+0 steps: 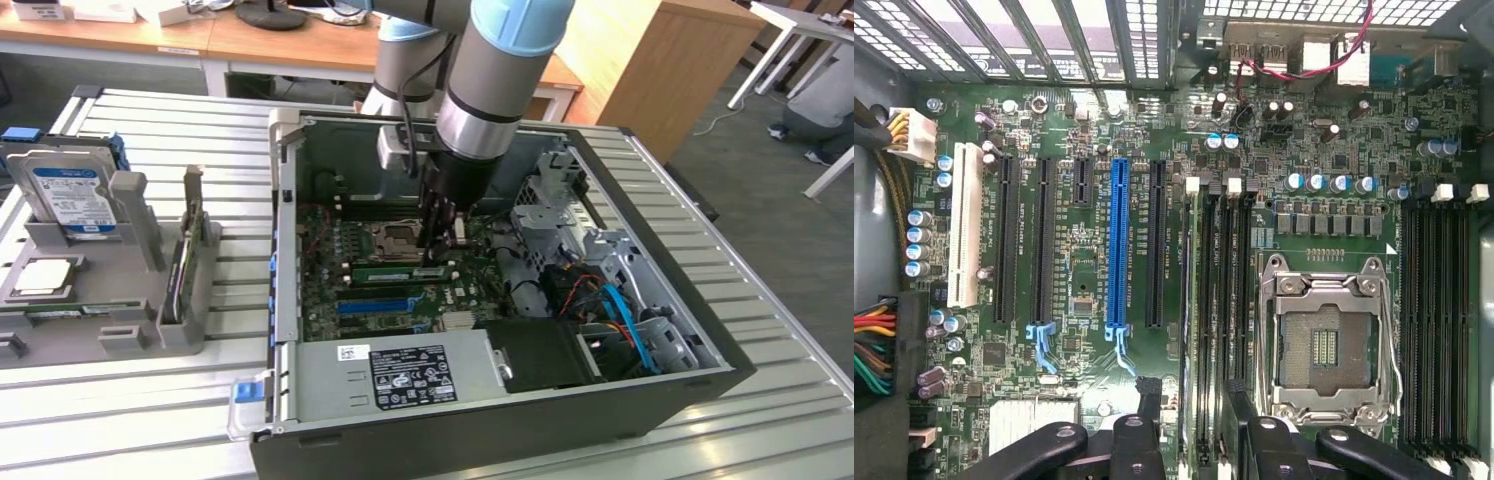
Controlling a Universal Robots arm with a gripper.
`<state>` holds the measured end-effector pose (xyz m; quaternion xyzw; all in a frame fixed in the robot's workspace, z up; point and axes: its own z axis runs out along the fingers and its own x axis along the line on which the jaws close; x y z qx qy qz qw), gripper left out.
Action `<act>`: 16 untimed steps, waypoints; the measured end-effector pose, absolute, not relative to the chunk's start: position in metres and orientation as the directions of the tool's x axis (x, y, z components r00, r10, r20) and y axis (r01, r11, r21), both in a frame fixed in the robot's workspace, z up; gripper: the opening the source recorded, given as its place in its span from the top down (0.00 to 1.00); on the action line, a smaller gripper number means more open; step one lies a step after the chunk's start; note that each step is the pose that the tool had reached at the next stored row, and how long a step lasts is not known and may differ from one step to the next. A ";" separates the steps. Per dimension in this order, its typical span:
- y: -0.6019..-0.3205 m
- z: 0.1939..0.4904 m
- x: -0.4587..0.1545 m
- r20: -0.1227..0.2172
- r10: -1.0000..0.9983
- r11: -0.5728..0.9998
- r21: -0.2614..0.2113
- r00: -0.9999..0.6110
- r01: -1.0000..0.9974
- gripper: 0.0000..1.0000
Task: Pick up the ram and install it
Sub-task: 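Insert the ram into the slot, then press down the ram until it locks into place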
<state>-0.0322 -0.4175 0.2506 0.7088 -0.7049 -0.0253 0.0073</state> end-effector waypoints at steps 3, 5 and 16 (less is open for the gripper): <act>-0.418 0.252 -0.032 -0.025 -1.000 -0.006 0.046 0.005 -0.999 0.62; -0.417 0.252 -0.032 -0.025 -1.000 -0.006 0.046 0.005 -0.999 0.62; -0.417 0.252 -0.032 -0.025 -1.000 -0.006 0.046 0.005 -0.999 0.62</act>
